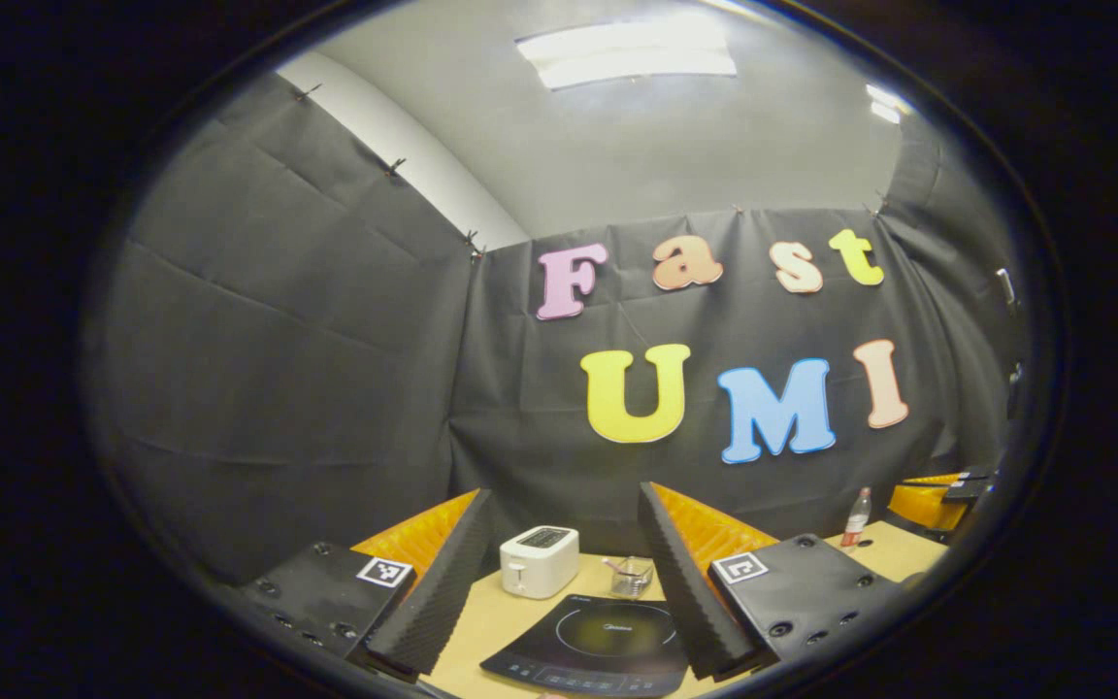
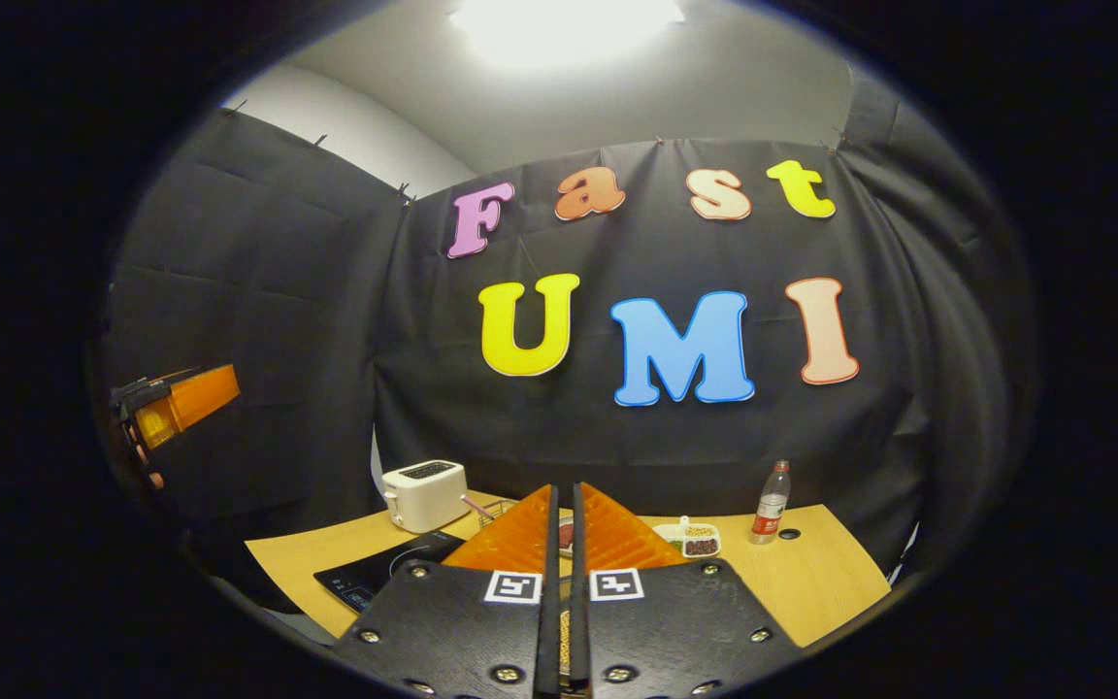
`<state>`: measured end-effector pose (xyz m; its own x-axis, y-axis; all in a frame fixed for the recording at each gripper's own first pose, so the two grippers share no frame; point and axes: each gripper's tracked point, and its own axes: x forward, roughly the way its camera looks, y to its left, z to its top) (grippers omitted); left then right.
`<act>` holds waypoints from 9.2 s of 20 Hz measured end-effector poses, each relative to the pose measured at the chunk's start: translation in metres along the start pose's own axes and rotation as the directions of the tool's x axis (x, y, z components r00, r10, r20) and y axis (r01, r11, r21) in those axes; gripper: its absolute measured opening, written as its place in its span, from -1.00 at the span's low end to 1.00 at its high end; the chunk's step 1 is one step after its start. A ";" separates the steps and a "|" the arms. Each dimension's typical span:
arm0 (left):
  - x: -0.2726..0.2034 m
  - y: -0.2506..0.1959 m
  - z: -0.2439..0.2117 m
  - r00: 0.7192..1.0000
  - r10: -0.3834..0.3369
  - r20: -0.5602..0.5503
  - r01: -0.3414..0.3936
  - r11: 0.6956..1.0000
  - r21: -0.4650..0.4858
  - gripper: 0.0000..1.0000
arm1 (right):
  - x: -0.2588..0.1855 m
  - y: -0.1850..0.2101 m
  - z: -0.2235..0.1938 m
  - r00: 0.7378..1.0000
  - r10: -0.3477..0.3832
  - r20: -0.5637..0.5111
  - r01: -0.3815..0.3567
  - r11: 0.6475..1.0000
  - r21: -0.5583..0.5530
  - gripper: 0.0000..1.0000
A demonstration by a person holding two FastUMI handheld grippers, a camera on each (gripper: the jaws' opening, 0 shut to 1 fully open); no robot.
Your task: First push the handle of the pot to place it horizontally, then grasp the pot with both hands and set it on the induction cooktop.
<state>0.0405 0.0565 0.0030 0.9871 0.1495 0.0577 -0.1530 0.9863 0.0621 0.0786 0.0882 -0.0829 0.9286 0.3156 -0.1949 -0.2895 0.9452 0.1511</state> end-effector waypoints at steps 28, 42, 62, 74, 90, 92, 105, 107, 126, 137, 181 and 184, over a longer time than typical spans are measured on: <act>0.048 0.015 -0.065 0.993 -0.064 -0.103 0.058 0.997 -0.059 0.99 | 0.003 0.059 -0.276 0.653 0.157 -0.741 -0.030 0.983 0.182 -0.87; 0.094 0.000 -0.118 0.969 -0.183 -0.168 0.161 0.977 -0.139 0.99 | -0.002 0.028 -0.303 0.571 0.021 -0.821 0.176 0.973 0.148 -0.98; 0.092 -0.101 -0.106 0.968 -0.193 -0.163 0.176 0.978 -0.113 0.94 | -0.036 -0.056 -0.307 0.526 0.006 -0.851 0.150 0.984 0.100 -0.98; 0.071 -0.168 -0.101 0.965 -0.202 -0.165 0.188 0.978 -0.094 0.94 | -0.045 -0.124 -0.305 0.530 -0.037 -0.847 0.157 0.986 0.055 -0.98; 0.052 -0.225 -0.116 0.962 -0.175 -0.209 0.167 0.984 -0.059 0.93 | -0.028 -0.219 -0.306 0.537 -0.130 -0.834 0.209 0.978 -0.018 -0.98; 0.053 -0.239 -0.120 0.961 -0.178 -0.212 0.169 0.984 -0.061 0.93 | -0.021 -0.230 -0.307 0.551 -0.139 -0.823 0.213 0.977 -0.023 -0.98; 0.054 -0.292 -0.168 0.950 -0.153 -0.273 0.148 0.988 -0.041 0.93 | 0.015 -0.294 -0.291 0.636 -0.186 -0.749 0.272 0.962 -0.008 -0.97; 0.057 -0.296 -0.180 0.947 -0.152 -0.281 0.149 0.988 -0.033 0.97 | 0.017 -0.299 -0.277 0.686 -0.200 -0.699 0.268 0.963 -0.012 -0.92; 0.131 -0.371 -0.397 0.740 -0.324 -0.589 0.345 0.935 -0.081 0.95 | 0.061 -0.312 -0.247 0.799 -0.264 -0.541 0.336 0.941 0.038 1.00; 0.134 -0.370 -0.467 0.645 -0.290 -0.707 0.350 0.934 -0.064 1.00 | 0.066 -0.321 -0.295 0.729 -0.287 -0.621 0.370 0.929 0.005 1.00; 0.121 -0.231 -0.362 0.719 -0.261 -0.644 0.285 0.956 -0.068 0.37 | 0.044 -0.187 -0.220 0.771 -0.269 -0.577 0.331 0.944 0.002 0.03; 0.138 -0.197 -0.364 0.715 -0.275 -0.643 0.302 0.951 -0.070 0.29 | 0.051 -0.155 -0.217 0.766 -0.283 -0.577 0.351 0.936 0.007 0.02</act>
<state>0.2240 -0.0919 -0.3638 0.7786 -0.1188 -0.6162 0.1557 0.9878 0.0063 0.1205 -0.0236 -0.3265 0.6599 0.0230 -0.7510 0.0567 0.9952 0.0803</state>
